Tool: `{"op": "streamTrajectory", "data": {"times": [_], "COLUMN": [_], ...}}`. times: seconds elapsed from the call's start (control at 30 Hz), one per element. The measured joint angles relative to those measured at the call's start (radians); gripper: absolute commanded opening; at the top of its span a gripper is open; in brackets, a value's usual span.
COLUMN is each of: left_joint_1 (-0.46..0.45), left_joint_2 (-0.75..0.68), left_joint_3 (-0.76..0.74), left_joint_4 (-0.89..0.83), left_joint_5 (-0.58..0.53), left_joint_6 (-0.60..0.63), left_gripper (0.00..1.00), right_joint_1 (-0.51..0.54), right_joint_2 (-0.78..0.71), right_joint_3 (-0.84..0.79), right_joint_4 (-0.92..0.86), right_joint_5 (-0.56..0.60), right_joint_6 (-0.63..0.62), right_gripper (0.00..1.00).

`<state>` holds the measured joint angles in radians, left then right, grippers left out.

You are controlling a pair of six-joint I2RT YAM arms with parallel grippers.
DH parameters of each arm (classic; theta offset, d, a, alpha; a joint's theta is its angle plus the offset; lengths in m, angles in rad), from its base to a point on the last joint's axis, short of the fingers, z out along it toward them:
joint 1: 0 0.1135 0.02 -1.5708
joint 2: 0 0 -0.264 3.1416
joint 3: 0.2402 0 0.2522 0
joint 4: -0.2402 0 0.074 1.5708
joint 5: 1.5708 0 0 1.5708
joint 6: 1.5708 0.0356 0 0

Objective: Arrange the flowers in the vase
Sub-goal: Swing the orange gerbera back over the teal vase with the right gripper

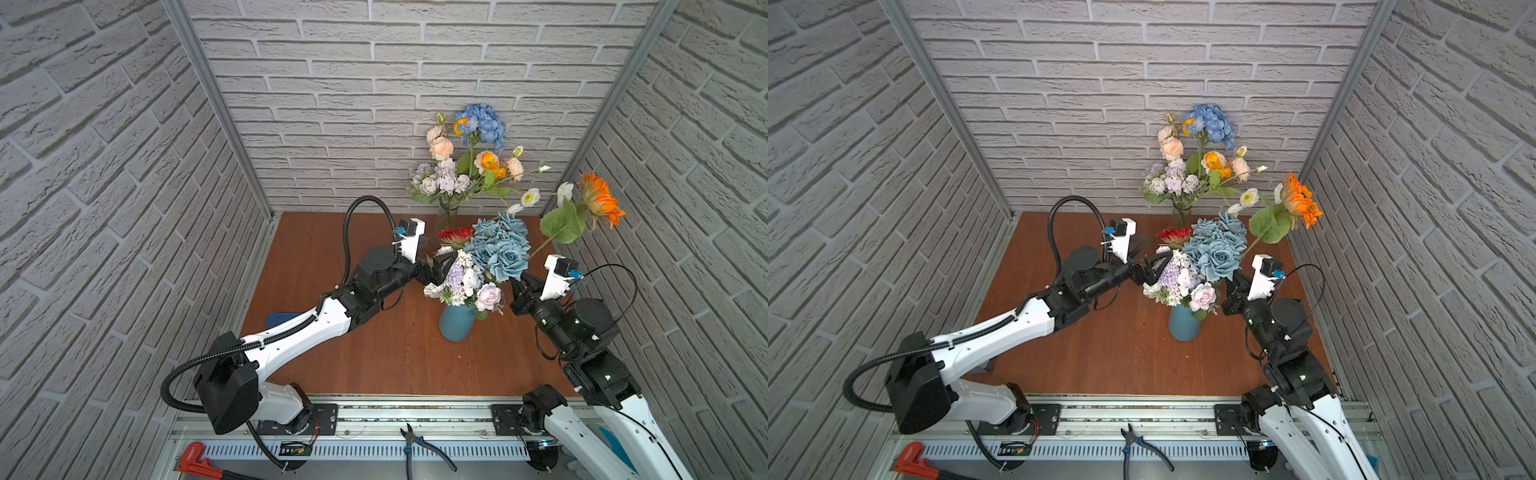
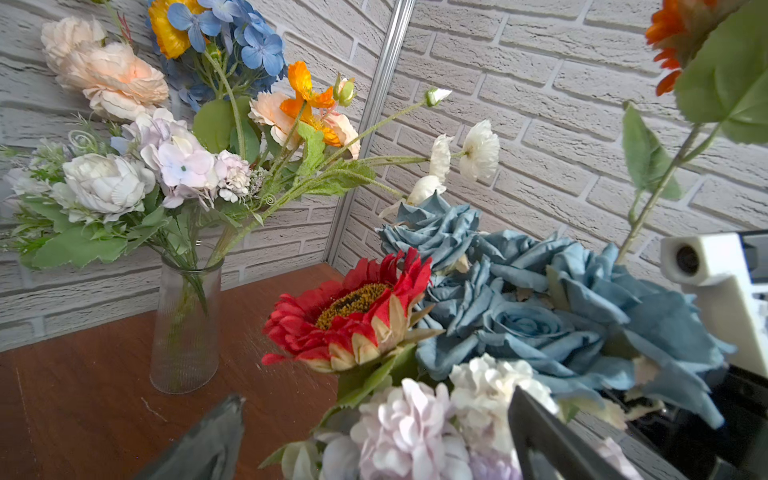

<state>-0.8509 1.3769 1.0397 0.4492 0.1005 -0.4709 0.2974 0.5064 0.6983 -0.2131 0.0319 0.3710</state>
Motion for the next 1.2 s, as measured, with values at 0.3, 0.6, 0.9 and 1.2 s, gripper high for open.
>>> {"op": "streamTrajectory", "data": {"times": [0.3, 0.6, 0.9, 1.2], "left_joint_1": [0.000, 0.006, 0.010, 0.014], "left_joint_2": [0.006, 0.006, 0.002, -0.024], "left_joint_3": [0.000, 0.000, -0.003, -0.016], "left_joint_4": [0.000, 0.000, 0.000, 0.000], "left_joint_5": [0.010, 0.008, 0.008, -0.002], "left_joint_6": [-0.005, -0.005, -0.004, -0.001], "left_gripper": [0.98, 0.98, 0.98, 0.98], "right_joint_1": [0.000, 0.000, 0.000, 0.001], "right_joint_2": [-0.053, -0.140, -0.144, -0.065], "right_joint_3": [-0.081, 0.003, 0.093, 0.091], "right_joint_4": [0.008, -0.204, -0.239, -0.198], "right_joint_5": [-0.032, -0.009, 0.043, 0.039], "right_joint_6": [0.043, 0.005, -0.055, -0.071], "right_gripper": [0.17, 0.48, 0.50, 0.06]}}
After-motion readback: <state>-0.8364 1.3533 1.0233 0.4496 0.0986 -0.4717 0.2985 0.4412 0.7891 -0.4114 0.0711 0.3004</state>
